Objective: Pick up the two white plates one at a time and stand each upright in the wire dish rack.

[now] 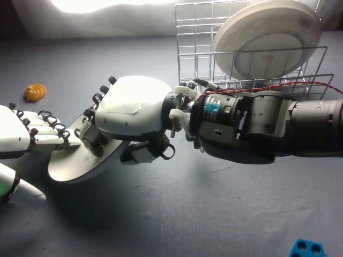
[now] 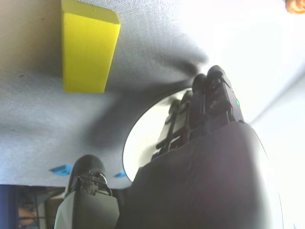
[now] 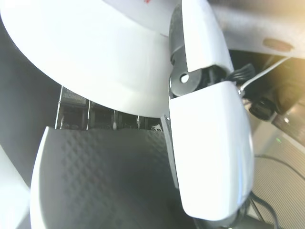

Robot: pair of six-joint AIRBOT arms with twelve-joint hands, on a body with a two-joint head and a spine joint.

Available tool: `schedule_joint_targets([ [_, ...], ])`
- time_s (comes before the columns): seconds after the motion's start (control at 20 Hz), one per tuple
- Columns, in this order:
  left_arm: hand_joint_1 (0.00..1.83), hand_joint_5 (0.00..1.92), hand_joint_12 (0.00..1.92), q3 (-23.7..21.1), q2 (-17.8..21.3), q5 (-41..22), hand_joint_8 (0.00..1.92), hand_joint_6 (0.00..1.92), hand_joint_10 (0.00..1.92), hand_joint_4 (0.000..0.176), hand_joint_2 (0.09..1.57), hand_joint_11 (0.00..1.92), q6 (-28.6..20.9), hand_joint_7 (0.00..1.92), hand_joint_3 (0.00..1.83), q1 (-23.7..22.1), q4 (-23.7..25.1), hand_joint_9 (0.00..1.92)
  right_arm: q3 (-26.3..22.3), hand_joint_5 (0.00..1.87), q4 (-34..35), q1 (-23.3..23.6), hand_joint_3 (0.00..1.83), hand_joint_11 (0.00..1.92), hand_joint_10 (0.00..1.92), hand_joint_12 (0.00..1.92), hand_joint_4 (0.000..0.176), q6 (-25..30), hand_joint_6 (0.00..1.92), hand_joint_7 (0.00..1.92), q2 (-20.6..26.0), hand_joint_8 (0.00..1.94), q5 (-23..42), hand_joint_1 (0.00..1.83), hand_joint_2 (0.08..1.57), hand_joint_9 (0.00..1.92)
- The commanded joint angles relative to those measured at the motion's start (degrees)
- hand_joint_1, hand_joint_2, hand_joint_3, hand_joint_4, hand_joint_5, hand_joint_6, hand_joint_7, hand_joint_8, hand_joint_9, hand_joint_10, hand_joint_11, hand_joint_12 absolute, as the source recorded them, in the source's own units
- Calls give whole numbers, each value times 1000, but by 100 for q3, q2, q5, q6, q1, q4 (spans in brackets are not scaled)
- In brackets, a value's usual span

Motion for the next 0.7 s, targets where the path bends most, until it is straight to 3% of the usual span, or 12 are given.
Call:
schedule_joint_targets([
  [0.0, 0, 13, 0, -35, -96, -62, 0, 0, 0, 0, 1072, 0, -2, 0, 2, 35, 297, 0, -17, 981, 79, 31, 1, 782, 1086, 1273, 0, -5, 872, 1100, 32, 919, 390, 1386, 1082, 938],
  [0.65, 0, 35, 3, -109, 381, -522, 3, 2, 0, 0, 1082, 4, 2, 20, 5, -1399, 296, 0, -24, 947, -18, 13, 0, 810, 1083, 1211, 0, -13, 906, 1105, 120, 889, 389, 1387, 1085, 955],
])
